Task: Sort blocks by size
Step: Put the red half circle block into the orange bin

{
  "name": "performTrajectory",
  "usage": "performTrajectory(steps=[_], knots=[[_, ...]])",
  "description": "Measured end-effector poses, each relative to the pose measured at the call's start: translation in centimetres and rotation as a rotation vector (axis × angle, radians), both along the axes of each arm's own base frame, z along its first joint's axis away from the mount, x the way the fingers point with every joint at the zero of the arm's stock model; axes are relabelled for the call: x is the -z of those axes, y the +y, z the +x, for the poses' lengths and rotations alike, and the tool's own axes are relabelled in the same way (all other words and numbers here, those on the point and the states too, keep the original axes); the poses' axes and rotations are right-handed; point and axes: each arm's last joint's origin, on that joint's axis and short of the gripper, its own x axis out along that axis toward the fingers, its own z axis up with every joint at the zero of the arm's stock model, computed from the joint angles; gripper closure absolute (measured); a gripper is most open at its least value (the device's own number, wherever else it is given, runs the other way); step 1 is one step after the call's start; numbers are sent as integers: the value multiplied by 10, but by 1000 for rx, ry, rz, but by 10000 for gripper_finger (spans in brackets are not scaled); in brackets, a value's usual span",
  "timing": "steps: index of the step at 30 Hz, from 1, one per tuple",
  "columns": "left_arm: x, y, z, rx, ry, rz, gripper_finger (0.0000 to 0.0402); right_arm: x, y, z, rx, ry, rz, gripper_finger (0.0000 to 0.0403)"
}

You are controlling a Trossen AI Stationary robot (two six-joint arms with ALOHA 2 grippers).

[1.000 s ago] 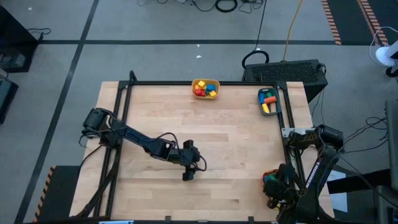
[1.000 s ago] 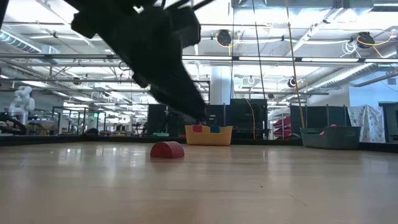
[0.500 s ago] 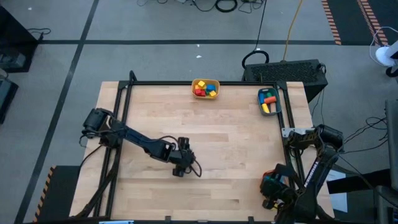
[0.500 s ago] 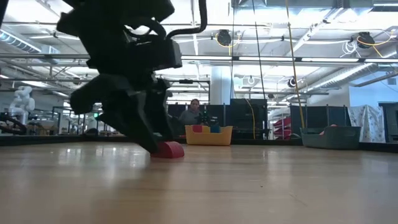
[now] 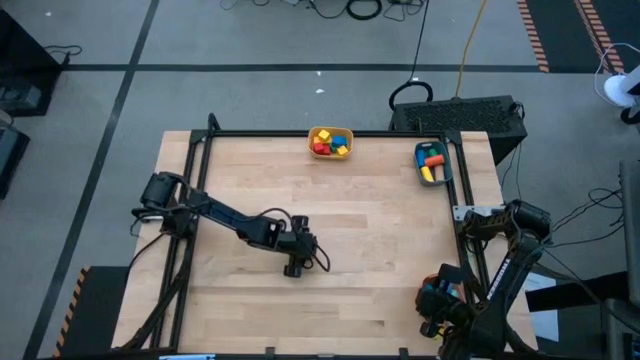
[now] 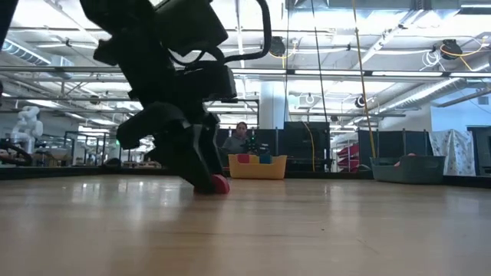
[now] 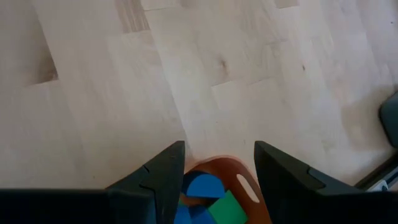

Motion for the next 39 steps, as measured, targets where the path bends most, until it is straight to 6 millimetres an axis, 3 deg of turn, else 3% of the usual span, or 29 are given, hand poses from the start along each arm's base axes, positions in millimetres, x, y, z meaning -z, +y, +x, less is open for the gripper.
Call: performTrajectory(steps=[13, 21, 39], knots=[[4, 2, 2, -30, -17, -89, 263, 0, 0, 3, -21, -27, -5, 225], [-6, 12, 17, -104, -114, -176, 257, -2, 6, 15, -158, -231, -68, 225], [-32, 2, 37, 136, -355, -427, 254, -2, -2, 78, -547, -156, -164, 225]])
